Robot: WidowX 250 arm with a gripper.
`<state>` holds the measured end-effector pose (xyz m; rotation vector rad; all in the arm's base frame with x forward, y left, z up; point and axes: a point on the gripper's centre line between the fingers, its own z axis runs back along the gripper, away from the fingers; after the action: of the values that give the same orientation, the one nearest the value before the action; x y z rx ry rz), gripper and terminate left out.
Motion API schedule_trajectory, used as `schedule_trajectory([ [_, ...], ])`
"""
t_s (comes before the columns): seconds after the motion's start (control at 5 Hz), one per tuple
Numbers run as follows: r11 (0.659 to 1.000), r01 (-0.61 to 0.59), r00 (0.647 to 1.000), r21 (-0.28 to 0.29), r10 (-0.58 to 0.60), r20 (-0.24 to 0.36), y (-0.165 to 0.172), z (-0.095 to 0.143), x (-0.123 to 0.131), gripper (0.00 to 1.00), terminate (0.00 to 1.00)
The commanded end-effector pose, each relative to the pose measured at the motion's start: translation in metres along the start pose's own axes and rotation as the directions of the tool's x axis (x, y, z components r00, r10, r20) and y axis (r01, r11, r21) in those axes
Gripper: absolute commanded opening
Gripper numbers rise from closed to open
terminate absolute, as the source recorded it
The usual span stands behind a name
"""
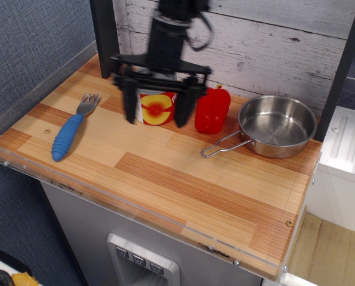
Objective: Place the pot in the front centre of the table
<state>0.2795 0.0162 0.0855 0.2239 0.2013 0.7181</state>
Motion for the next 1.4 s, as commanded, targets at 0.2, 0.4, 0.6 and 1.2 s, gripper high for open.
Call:
schedule_trajectory([
  [0.2, 0.837, -0.453, 0.869, -0.308, 0.491, 0.058, -0.065, 0.026, -0.046, 1.00, 0.00],
  [0.4, 0.774, -0.508, 0.825, -0.379, 0.563, 0.044, -0.088, 0.024, -0.043, 1.00, 0.00],
  [0.6, 0.742, -0.538, 0.797, -0.401, 0.602, 0.045, -0.110, 0.019, -0.034, 1.00, 0.00],
  [1.2, 0.706, -0.598, 0.767, -0.380, 0.641, -0.015, -0.130, 0.007, -0.015, 1.00, 0.00],
])
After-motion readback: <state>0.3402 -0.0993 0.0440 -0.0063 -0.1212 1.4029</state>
